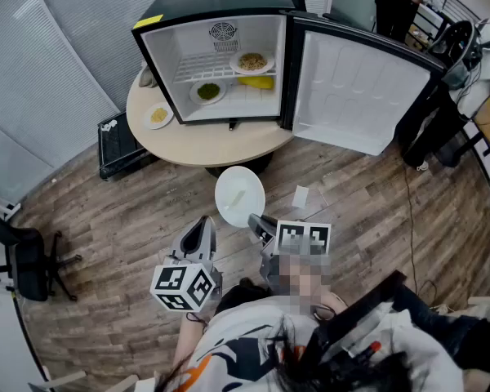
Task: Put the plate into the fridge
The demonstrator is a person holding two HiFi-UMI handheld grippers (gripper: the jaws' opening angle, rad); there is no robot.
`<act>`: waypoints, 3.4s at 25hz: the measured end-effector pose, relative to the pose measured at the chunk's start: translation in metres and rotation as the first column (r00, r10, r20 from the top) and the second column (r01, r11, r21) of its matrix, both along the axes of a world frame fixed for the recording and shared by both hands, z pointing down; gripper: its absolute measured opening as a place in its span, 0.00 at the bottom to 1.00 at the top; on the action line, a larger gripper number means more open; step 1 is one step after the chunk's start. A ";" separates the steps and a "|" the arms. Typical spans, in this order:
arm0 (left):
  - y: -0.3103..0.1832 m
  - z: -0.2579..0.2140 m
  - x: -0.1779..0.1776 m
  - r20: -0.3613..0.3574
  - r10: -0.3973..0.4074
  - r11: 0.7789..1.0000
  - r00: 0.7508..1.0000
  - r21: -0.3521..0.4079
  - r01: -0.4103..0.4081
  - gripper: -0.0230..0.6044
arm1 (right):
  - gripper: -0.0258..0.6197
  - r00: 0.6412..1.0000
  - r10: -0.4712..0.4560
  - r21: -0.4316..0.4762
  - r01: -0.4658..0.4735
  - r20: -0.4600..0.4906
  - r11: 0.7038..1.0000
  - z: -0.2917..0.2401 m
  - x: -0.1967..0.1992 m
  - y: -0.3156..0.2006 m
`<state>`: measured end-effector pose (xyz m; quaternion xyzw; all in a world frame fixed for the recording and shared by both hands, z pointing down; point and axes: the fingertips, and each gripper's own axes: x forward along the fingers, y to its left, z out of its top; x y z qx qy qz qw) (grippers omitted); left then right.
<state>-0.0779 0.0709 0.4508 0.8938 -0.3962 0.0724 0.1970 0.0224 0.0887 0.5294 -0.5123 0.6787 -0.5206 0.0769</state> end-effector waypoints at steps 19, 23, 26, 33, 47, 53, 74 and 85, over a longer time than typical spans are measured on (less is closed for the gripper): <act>0.000 -0.003 0.030 0.002 0.001 1.000 1.000 0.012 -0.001 0.06 | 0.08 0.993 0.046 0.036 -0.050 0.110 0.998 -0.006 0.038 -0.003; -0.002 -0.004 0.043 0.003 0.001 1.000 1.000 0.025 -0.001 0.06 | 0.08 0.992 0.045 0.043 -0.051 0.116 0.998 -0.007 0.051 -0.005; -0.002 -0.005 0.053 0.001 -0.001 1.000 1.000 0.028 0.001 0.06 | 0.08 0.993 0.036 0.050 -0.042 0.117 0.998 -0.009 0.060 -0.005; 0.001 0.006 0.080 0.013 -0.012 1.000 1.000 0.017 0.012 0.06 | 0.08 0.995 0.015 0.045 -0.019 0.095 0.999 -0.002 0.086 -0.004; -0.009 0.011 0.097 0.058 -0.038 0.999 0.998 0.023 0.037 0.06 | 0.08 0.993 -0.005 0.056 -0.002 0.119 0.998 0.001 0.105 -0.018; -0.024 0.016 0.105 0.079 0.003 1.000 0.997 0.028 -0.006 0.06 | 0.08 0.994 0.014 0.058 -0.021 0.109 0.998 0.004 0.111 -0.036; -0.189 0.019 0.083 0.058 0.107 0.994 0.993 0.026 -0.109 0.06 | 0.08 0.987 0.134 0.041 -0.138 0.088 0.990 -0.005 0.096 -0.170; -0.261 0.014 0.062 0.032 0.141 0.989 0.989 0.045 -0.143 0.06 | 0.08 0.970 0.190 0.100 -0.207 0.153 0.973 -0.051 0.081 -0.251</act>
